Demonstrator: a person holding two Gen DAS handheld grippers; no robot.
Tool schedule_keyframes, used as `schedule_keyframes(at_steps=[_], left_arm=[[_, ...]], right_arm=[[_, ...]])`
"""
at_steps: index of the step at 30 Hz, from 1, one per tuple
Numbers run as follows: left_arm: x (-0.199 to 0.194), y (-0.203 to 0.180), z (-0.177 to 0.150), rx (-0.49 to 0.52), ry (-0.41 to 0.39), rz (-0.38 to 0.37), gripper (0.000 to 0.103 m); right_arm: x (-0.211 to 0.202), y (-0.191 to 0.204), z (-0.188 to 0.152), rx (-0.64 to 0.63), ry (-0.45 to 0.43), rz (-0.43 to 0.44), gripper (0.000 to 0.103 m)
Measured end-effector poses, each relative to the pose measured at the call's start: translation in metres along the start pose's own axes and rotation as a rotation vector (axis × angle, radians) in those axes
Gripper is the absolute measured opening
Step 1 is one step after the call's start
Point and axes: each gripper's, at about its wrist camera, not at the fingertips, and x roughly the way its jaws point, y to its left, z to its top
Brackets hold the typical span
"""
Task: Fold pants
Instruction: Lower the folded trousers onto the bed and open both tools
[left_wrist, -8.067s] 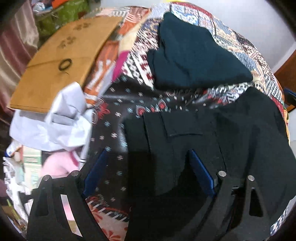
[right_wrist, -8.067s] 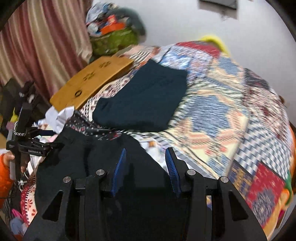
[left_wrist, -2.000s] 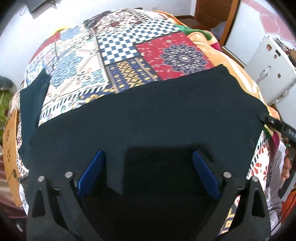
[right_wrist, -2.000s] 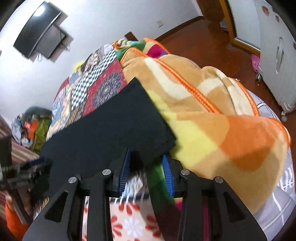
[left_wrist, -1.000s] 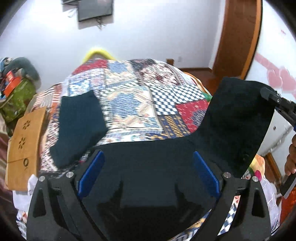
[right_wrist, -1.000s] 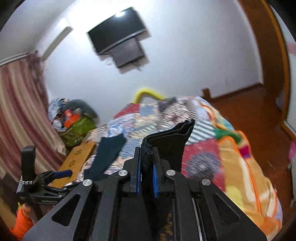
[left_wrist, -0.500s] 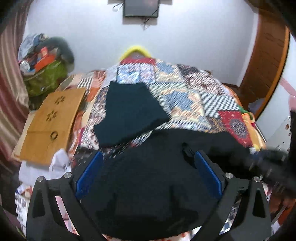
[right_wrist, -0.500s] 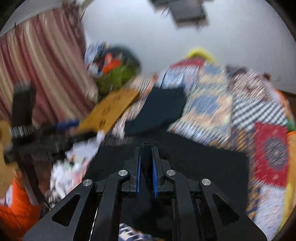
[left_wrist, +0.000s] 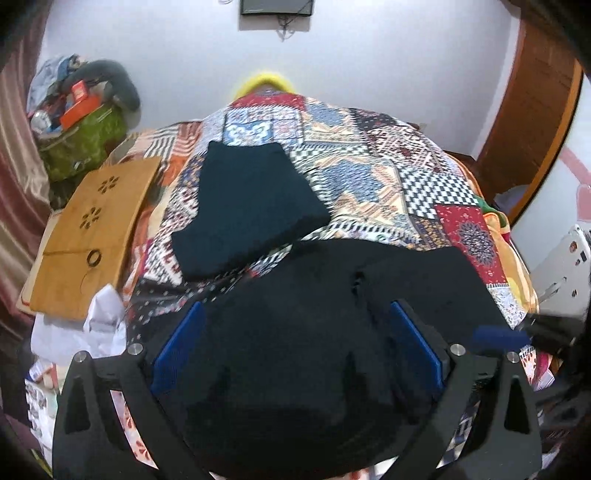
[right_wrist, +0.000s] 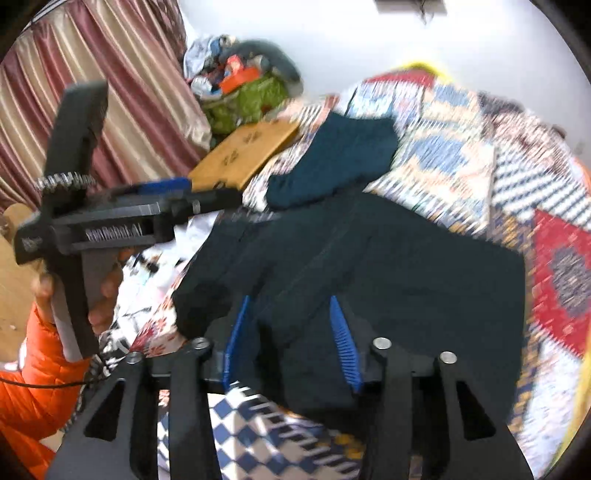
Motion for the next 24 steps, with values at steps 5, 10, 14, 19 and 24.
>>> schedule_keyframes(at_steps=[5, 10, 14, 19, 24], left_arm=[[0.010, -0.036, 0.017, 0.071, 0.002, -0.043, 0.100], [0.039, -0.069, 0.025, 0.135, 0.058, -0.071, 0.100], [0.077, -0.090, 0.019, 0.178, 0.153, -0.077, 0.100], [0.117, -0.105, -0.004, 0.249, 0.266, -0.014, 0.101], [0.114, -0.096, -0.017, 0.219, 0.253, -0.024, 0.103]], right_arm=[[-0.034, -0.033, 0.012, -0.030, -0.093, -0.130, 0.043], [-0.034, -0.070, 0.012, 0.002, -0.081, -0.229, 0.043], [-0.007, -0.098, -0.001, 0.061, -0.004, -0.248, 0.043], [0.024, -0.118, -0.025, 0.098, 0.105, -0.247, 0.044], [0.013, -0.117, -0.032, 0.099, 0.083, -0.246, 0.050]])
